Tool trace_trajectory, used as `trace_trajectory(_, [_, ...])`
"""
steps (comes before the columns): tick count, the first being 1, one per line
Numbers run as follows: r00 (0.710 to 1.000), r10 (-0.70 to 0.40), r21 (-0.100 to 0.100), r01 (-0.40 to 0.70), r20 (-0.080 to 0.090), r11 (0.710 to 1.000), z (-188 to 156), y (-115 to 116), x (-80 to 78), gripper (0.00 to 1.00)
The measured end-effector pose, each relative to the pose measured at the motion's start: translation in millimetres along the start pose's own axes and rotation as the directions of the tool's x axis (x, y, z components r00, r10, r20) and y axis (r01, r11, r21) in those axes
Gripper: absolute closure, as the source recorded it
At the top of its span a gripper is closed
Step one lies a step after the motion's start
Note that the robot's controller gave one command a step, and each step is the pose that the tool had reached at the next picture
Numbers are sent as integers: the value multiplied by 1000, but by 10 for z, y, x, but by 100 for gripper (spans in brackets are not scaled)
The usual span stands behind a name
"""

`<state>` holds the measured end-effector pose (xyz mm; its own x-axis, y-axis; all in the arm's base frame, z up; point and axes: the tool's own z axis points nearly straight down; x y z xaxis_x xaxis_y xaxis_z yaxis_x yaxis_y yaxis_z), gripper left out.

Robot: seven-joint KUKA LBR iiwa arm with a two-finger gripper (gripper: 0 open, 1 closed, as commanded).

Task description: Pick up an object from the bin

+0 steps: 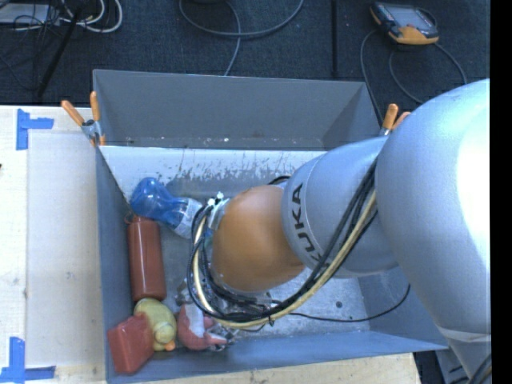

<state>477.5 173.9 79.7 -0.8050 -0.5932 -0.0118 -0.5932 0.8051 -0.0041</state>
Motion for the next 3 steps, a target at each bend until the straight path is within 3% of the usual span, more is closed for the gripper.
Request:
trace_trajectory(1, [895,-445,10,445,-2,895,52,264,-255,100])
trace_trajectory(3, [896,-443,7,443,-2,896,19,263,-250,100])
